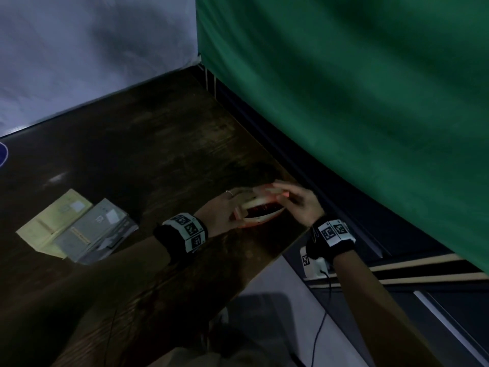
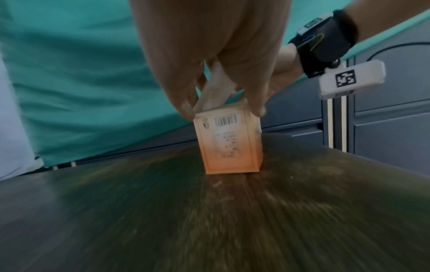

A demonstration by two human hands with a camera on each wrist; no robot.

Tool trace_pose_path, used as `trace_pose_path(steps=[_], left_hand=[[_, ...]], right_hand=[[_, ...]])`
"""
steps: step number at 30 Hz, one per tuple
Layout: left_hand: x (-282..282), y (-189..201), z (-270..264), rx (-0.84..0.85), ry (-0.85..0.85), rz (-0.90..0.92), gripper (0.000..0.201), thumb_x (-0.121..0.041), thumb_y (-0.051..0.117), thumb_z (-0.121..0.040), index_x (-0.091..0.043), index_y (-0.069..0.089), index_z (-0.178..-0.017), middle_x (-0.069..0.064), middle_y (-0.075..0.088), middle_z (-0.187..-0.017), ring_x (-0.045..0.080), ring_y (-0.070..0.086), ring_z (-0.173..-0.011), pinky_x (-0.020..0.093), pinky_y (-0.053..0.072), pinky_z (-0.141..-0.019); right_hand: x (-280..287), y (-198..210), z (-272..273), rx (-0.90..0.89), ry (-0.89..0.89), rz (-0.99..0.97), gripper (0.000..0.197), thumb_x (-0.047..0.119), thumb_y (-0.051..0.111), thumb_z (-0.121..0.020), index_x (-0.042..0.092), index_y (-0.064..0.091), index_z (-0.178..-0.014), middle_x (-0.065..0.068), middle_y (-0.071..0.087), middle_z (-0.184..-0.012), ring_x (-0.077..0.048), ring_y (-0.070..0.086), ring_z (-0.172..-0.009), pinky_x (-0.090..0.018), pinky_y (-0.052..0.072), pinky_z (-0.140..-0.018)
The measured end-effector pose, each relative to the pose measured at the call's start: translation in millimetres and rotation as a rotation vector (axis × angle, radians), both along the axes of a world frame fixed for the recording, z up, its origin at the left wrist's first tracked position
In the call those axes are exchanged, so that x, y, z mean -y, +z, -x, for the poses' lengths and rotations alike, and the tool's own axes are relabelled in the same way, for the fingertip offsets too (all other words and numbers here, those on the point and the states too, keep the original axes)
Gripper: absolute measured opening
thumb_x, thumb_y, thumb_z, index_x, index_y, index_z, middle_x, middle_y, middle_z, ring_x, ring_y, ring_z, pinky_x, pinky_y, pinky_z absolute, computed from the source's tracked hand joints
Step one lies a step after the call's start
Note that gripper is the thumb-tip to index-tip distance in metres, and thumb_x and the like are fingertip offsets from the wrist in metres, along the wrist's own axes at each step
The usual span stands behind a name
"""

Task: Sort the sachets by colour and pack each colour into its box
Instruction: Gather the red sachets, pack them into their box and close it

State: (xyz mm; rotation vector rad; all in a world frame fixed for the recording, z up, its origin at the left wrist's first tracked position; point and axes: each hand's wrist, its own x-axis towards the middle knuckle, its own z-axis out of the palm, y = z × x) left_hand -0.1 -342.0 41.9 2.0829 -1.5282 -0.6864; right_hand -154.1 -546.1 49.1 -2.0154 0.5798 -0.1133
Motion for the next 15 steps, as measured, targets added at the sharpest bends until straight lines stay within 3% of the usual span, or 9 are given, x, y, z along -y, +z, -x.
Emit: trace_pose_path(steps=[4,10,12,15], left_hand=[[0,-14,0,0.044,-0.035,-0.005,0.060,-0.031,0.058,-0.091,-0.026,0.032,-0.145,-0.001,0.016,-0.158,0.018,0.019,-0.145,0.035,0.026,-0.115],[5,-8,-1,-0.041,-0.058,0.025,0.052,-0.031,0.054,-0.093,-0.020,0.041,-0.141,0.000,0.020,-0.157,0.015,0.007,-0.146,0.035,0.018,-0.118],[7,-8,-4,-0.021,-0.044,0.015,0.046,-0.026,0.051,-0.095,-0.022,0.042,-0.140,0.003,0.018,-0.157,0.016,0.002,-0.146,0.036,0.016,-0.119],[7,-11,-10,0.170,-0.041,0.028,0.044,-0.019,0.045,-0.097,-0.022,0.041,-0.142,0.003,0.023,-0.156,0.018,-0.005,-0.145,0.034,0.002,-0.115]], right_hand=[[-6,-19,15,0.032,0.093,0.138,0.042,0.016,0.071,-0.082,0.025,0.063,-0.122,0.010,0.044,-0.143,-0.003,0.040,-0.131,-0.029,0.043,-0.102],[-4,-22,11,0.112,0.028,0.222,0.039,0.003,0.072,-0.079,0.020,0.069,-0.113,0.006,0.054,-0.133,-0.008,0.051,-0.121,-0.013,0.045,-0.095],[-4,-22,10,0.110,-0.018,0.275,0.037,0.006,0.077,-0.074,0.020,0.072,-0.107,0.003,0.057,-0.128,-0.010,0.054,-0.116,-0.020,0.047,-0.095],[-7,-19,10,0.090,-0.084,0.294,0.029,0.009,0.080,-0.071,0.019,0.075,-0.098,-0.001,0.058,-0.119,-0.011,0.054,-0.108,-0.028,0.046,-0.095]])
